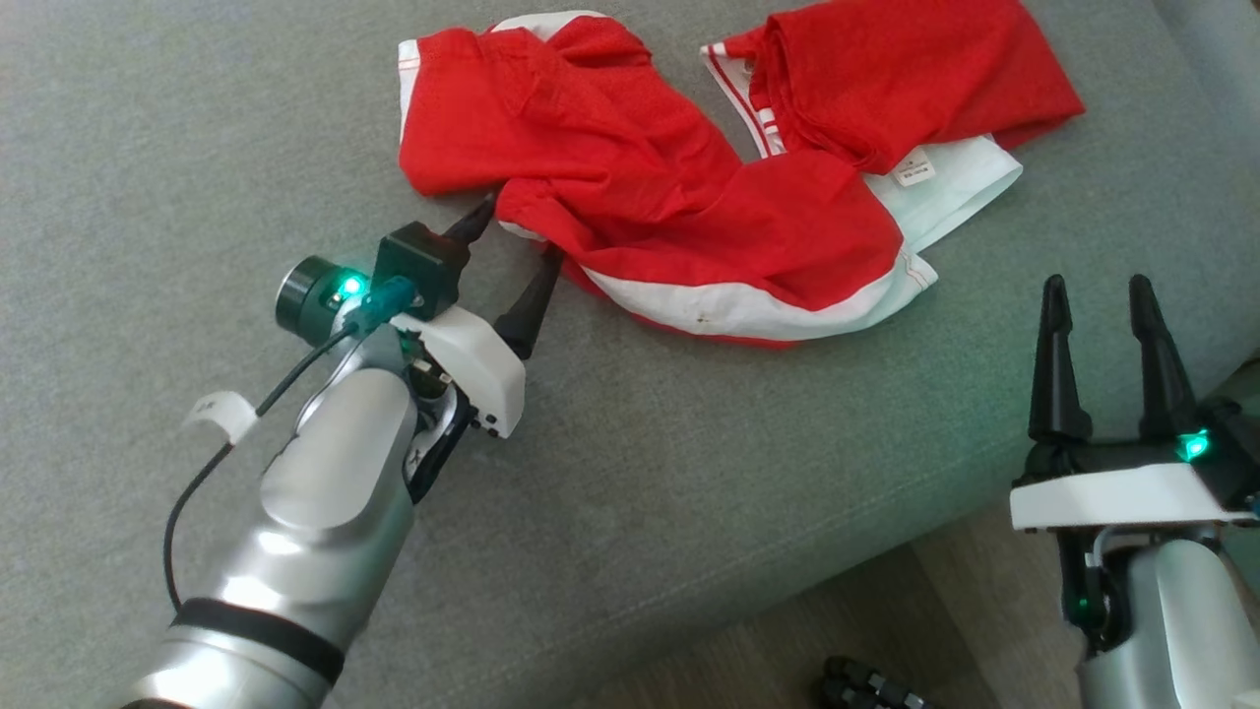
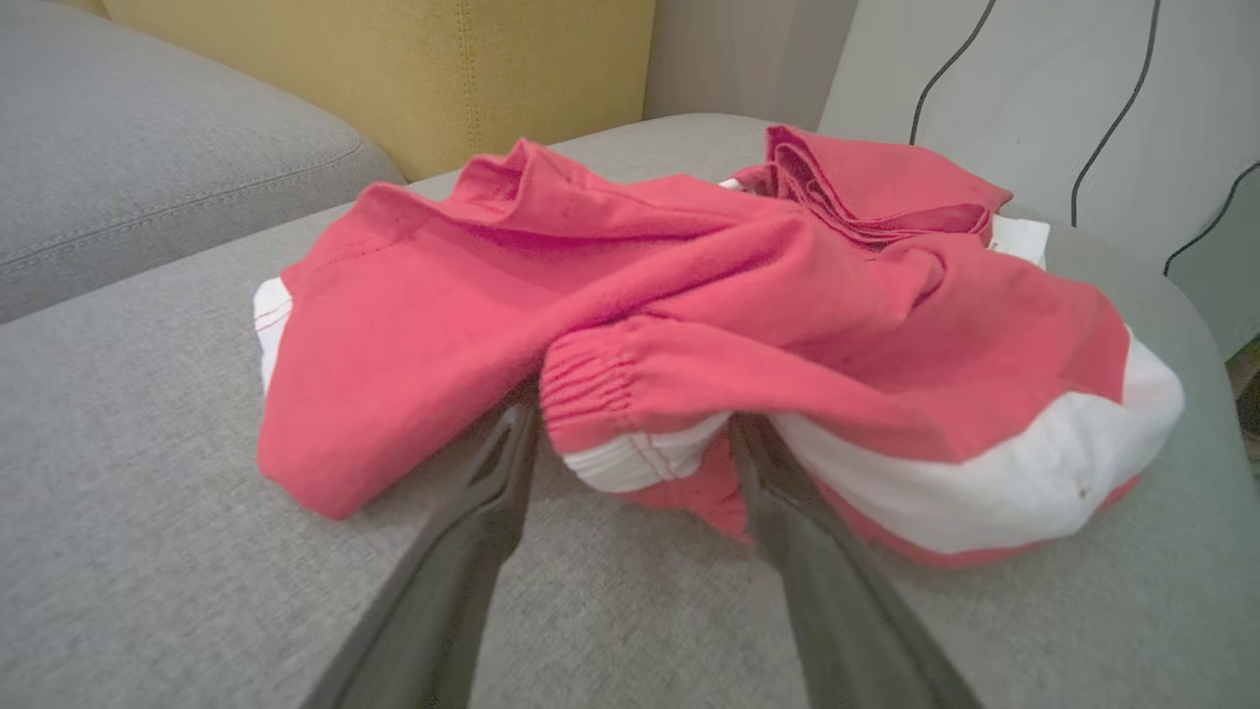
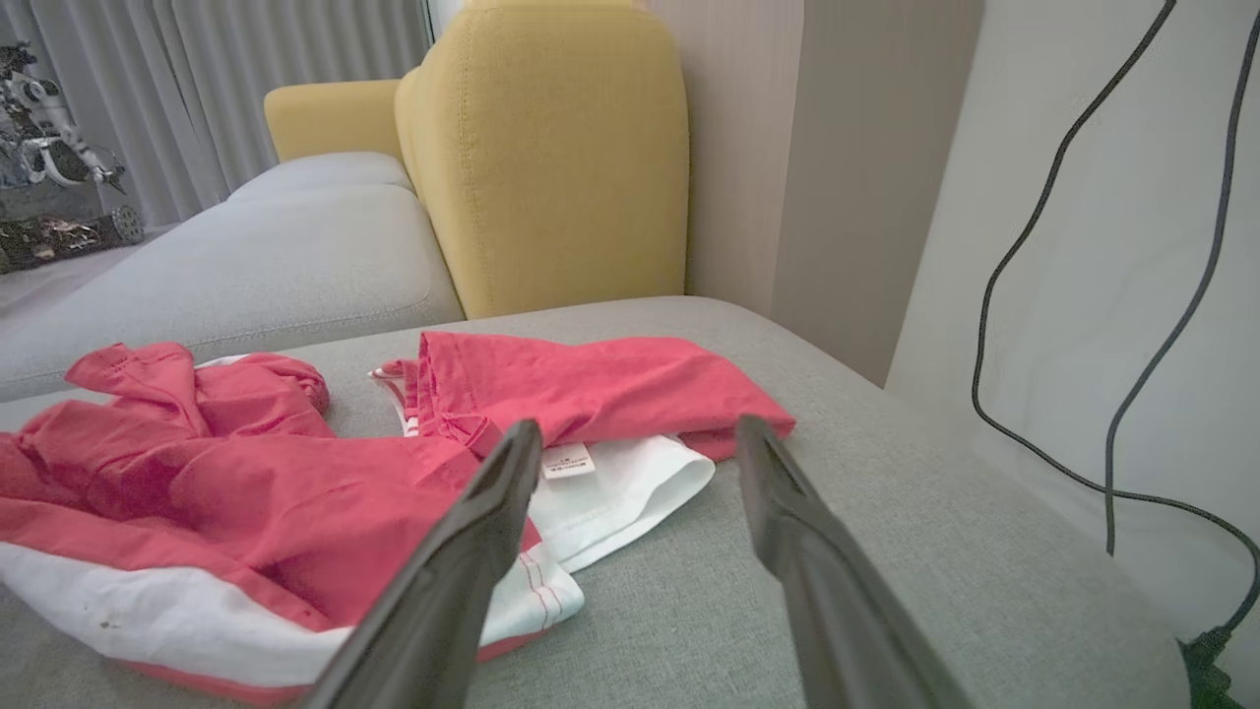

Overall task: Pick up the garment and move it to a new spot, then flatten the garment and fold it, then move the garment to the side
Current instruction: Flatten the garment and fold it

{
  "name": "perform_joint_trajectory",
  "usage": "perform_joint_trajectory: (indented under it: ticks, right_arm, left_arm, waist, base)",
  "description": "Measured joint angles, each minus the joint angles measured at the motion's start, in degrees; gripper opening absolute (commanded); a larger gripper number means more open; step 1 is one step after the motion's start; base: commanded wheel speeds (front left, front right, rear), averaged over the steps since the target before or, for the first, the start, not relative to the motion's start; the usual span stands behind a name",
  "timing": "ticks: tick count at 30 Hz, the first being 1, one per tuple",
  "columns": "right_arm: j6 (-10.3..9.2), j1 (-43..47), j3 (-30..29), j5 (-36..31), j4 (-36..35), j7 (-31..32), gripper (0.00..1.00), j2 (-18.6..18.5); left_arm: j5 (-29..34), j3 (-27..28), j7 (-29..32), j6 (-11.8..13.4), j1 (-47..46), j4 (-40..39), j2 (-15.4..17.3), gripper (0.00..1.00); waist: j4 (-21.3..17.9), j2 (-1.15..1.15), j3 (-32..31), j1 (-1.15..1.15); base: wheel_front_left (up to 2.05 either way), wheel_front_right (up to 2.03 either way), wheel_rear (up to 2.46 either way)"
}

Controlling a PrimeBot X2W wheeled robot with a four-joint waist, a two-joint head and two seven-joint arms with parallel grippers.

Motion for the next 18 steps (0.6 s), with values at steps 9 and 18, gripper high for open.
perform_joint_trajectory:
  ticks: [9,18]
  right_arm:
    - [0.00,0.0,0.0,-0.2,2.1,-0.1,1.00,0.0]
    - [0.00,-2.9,0.1,-0.6,9.3,0.2,1.00,0.0]
  left_arm:
    - [-2.2,-2.5,0.0,0.0,0.1,-2.1,0.6,0.00]
    - [-2.0,-3.5,0.0,0.0,3.5,-4.6,2.1,0.00]
  waist:
    - [0.6,0.00,-0.4,0.00]
    - [4.1,0.00,-1.4,0.00]
  base:
    - [0.00,0.00,0.00]
    - [0.00,0.00,0.00]
